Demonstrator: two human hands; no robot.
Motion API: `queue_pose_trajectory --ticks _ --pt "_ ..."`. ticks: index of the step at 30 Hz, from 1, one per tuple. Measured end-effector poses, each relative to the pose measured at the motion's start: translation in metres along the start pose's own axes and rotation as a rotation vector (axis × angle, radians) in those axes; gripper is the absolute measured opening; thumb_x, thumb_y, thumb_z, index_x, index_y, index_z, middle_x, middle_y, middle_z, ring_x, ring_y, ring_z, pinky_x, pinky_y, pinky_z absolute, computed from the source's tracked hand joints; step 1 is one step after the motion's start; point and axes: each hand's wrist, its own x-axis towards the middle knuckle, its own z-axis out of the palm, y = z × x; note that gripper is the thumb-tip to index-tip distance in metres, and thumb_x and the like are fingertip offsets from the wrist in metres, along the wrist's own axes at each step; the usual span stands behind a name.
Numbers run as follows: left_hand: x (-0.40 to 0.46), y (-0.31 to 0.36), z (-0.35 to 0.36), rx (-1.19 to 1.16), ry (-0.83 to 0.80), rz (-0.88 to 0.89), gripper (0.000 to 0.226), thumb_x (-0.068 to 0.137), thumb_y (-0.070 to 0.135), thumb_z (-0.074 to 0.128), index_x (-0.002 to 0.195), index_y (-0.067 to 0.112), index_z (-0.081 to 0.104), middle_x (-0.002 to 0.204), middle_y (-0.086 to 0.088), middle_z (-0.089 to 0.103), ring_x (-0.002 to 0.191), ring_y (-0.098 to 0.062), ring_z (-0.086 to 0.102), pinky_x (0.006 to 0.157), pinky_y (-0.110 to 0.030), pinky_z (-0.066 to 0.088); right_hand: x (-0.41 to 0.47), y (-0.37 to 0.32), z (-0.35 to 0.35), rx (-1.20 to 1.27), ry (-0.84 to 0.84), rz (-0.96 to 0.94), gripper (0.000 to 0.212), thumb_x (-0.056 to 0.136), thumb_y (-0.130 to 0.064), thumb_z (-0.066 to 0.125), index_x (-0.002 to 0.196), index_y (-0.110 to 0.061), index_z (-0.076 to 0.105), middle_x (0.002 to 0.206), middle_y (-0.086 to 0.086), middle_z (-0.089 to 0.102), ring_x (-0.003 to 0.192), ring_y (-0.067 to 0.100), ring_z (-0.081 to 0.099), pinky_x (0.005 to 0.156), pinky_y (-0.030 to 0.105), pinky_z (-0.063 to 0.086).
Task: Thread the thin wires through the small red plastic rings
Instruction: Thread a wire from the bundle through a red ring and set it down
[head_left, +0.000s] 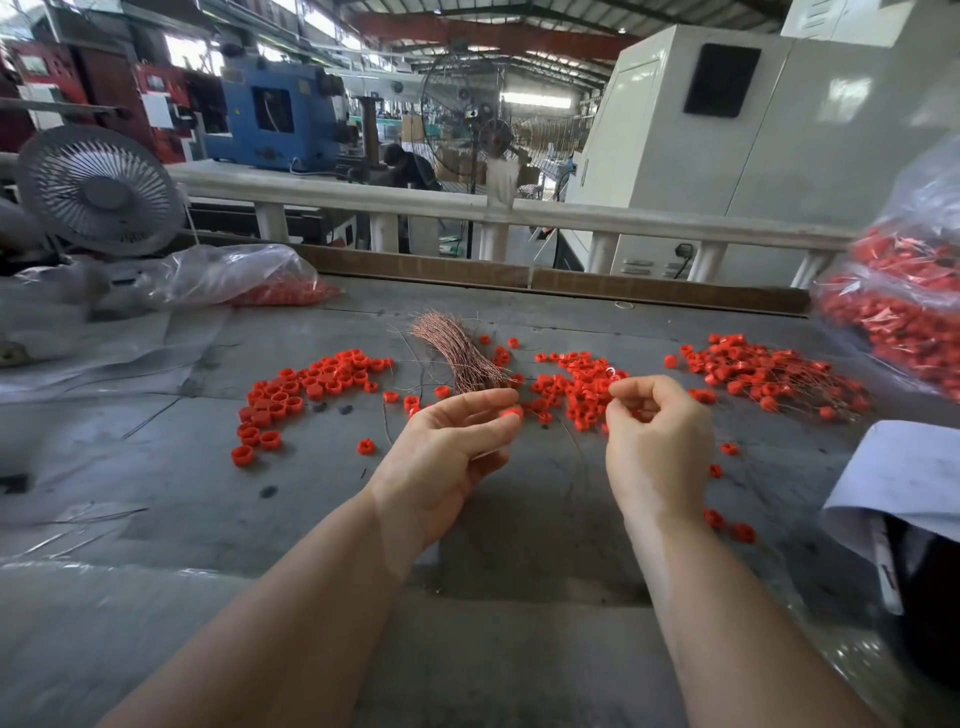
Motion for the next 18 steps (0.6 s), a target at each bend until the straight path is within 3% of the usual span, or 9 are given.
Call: queue_pose_trajectory --ticks 4,8,18 --pt "0.0006 -0.0014 0.0007 0.052 0.074 0.037 0.014 0.079 0.002 0.066 0.075 0.014 0.071 0.066 0.002 0.067 0.056 -0.003 0.058 0.052 -0.015 0.05 0.0005 0.002 -0.0015 -0.045 -0.008 0.049 0.022 0.082 0.0 0.057 0.076 -0.021 0.059 0.079 0.002 0.062 0.083 0.024 0.06 0.07 0.03 0.045" --pt "0.0019 -0.0044 -0.0022 0.223 0.163 0.133 0.015 0.079 0.003 0.07 0.074 0.017 0.071 0.062 0.005 0.065 0.058 -0.002 0.059 0.055 -0.015 0.05 -0.002 0.0013 -0.0007 -0.174 -0.083 0.068 0.02 0.084 -0.006 0.058 0.075 -0.025 0.058 0.091 0.004 0.066 0.092 0.029 0.058 0.085 0.043 0.046" --pt "-0.0027 -0.0059 -0.0018 0.415 0.15 0.226 0.039 0.072 -0.019 0.065 0.083 0.019 0.067 0.07 0.004 0.067 0.066 -0.001 0.063 0.063 -0.011 0.049 -0.0078 -0.0046 -0.0036 -0.227 -0.167 0.055 0.022 0.084 -0.01 0.06 0.072 -0.029 0.056 0.095 0.004 0.063 0.094 0.028 0.056 0.088 0.045 0.044"
